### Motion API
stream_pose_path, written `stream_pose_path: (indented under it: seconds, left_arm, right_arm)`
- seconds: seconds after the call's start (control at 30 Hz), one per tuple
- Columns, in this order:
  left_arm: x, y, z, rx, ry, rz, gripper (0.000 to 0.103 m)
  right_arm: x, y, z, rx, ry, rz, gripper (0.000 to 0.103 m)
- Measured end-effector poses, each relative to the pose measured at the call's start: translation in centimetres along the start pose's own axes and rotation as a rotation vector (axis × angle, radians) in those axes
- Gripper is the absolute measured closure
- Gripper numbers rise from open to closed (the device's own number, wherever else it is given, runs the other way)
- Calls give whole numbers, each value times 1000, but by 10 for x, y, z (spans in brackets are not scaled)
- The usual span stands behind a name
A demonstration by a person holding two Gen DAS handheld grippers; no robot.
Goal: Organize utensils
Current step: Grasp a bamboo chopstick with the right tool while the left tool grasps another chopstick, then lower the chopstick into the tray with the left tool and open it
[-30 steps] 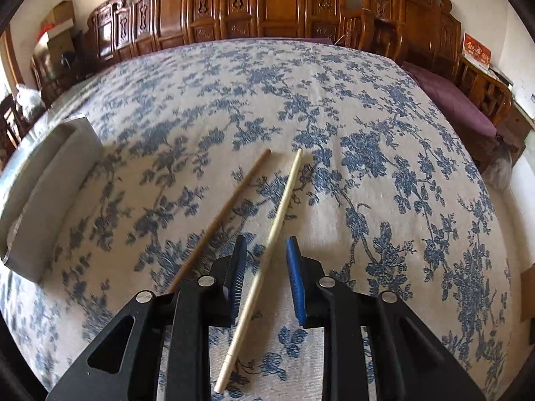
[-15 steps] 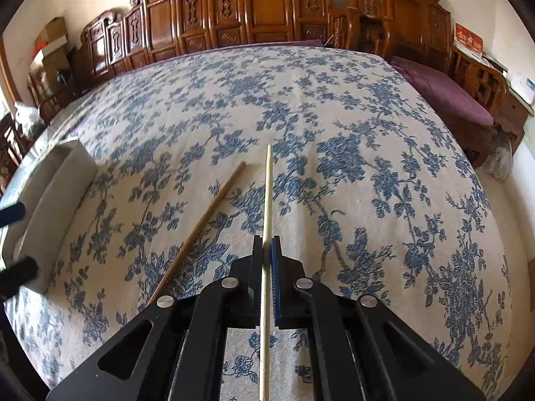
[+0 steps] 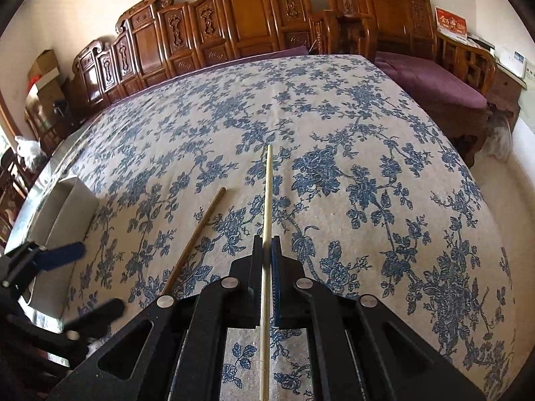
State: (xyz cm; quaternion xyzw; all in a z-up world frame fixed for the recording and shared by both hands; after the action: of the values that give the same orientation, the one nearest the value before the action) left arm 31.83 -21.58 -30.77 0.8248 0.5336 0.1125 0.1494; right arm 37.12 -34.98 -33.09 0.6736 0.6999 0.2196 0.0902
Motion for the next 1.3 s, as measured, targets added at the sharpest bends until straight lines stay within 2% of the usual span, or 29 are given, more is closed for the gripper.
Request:
stream_pose_path:
  seconds: [0.33,0.47,0.5,0.53,0.83,1.3]
  left_arm:
    - [-29,1,24,50,-21,59,69]
    - [-29,-1,26,46,-30,56,79]
    - [-28,-1,26,46,-34,54,92]
    - [-27,-2,26,48,-33,53,99]
    - [-4,-13,12,42,-28,13,99]
    - [40,-30,-54,-39,20,-53,99]
  right_arm:
    - [0,1,0,-4,15,9,97]
    - [2,1,0,-3,15,5,97]
    - [3,1,0,-2,16,4,97]
    - [3,1,1,-1,16,3,97]
    - [17,1,1,-4,26,-29,97]
    - [55,-3,-9,-27,49,-105,97]
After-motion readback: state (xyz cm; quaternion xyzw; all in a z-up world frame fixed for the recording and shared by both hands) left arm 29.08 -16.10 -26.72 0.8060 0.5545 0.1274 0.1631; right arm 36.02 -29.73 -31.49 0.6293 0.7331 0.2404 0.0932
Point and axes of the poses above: each gripper's, at about its wrist camera, not at the fingertips, and z roughly the way its jaws point, x to its left, y to its top, the point moved 10 cm from there along z, roughly the way its jaws point, and after that the axes turned 13 degrees about x, right-handed, at the moved point
